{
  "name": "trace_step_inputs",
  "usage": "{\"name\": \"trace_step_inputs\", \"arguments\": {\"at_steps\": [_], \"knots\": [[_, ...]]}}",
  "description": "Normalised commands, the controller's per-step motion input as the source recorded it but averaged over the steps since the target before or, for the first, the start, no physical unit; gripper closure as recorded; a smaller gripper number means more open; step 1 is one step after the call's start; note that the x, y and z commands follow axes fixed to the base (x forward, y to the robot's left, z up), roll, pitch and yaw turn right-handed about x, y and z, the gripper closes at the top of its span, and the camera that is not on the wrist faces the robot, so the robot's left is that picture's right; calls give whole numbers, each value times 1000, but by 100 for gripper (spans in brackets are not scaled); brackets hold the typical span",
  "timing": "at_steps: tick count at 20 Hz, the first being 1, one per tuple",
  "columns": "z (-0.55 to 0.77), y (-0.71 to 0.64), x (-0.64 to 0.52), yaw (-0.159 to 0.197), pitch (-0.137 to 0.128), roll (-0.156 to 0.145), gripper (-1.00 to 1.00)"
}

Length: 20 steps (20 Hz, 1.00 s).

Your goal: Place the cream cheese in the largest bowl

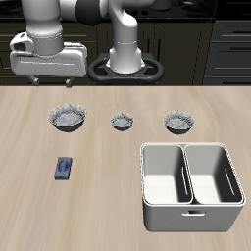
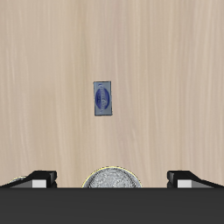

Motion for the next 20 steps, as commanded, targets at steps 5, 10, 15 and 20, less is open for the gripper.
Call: {"name": "trace_step_inputs", "arguments": {"at_steps": [5, 10, 15, 20], "knots": [[13, 90, 231, 0, -9, -7, -100], [-18, 93, 153, 2, 1, 6, -100], [57, 7, 141, -8, -16, -7, -100], [28, -30, 167, -19, -5, -17, -100]]}}
